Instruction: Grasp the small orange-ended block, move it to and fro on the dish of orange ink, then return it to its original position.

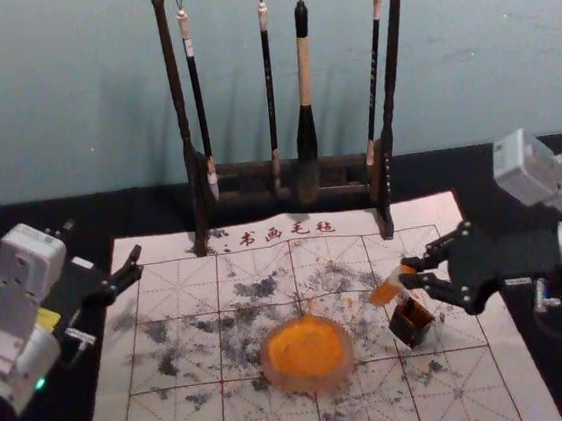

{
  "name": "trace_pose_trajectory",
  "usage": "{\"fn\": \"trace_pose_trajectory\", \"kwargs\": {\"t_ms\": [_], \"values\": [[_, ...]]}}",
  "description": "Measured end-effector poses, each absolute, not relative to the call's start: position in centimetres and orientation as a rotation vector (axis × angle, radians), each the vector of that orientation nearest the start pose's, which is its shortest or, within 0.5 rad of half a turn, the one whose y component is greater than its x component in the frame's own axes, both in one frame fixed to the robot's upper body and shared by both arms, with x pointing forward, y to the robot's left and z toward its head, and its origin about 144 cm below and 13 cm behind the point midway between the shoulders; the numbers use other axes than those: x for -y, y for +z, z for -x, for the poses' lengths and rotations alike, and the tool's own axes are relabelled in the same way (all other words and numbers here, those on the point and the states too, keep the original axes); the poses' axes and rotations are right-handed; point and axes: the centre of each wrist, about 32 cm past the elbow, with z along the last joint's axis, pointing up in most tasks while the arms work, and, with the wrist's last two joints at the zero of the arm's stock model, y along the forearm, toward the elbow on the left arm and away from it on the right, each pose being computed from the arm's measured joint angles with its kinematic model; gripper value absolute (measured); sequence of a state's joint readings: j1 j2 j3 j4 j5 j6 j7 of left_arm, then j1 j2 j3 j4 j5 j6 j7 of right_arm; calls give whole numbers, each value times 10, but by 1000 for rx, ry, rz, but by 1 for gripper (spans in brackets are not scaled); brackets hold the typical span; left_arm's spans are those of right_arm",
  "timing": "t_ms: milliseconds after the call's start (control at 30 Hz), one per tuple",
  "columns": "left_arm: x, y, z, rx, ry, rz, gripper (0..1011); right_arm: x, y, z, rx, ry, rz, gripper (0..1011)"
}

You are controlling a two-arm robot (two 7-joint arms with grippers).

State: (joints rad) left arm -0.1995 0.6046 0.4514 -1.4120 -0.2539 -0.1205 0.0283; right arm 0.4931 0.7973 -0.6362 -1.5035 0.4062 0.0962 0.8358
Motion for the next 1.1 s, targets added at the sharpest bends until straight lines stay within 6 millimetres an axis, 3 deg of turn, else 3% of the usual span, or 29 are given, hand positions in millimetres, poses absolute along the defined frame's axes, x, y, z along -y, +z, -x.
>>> {"fn": "trace_pose_trajectory", "kwargs": {"t_ms": [600,1100], "values": [[-310,1140,-489,285,1248,-304,1001,347,1242,-511,147,-418,523,103],[-310,1140,-489,285,1248,-305,1001,350,1232,-514,114,-438,522,104]]}}
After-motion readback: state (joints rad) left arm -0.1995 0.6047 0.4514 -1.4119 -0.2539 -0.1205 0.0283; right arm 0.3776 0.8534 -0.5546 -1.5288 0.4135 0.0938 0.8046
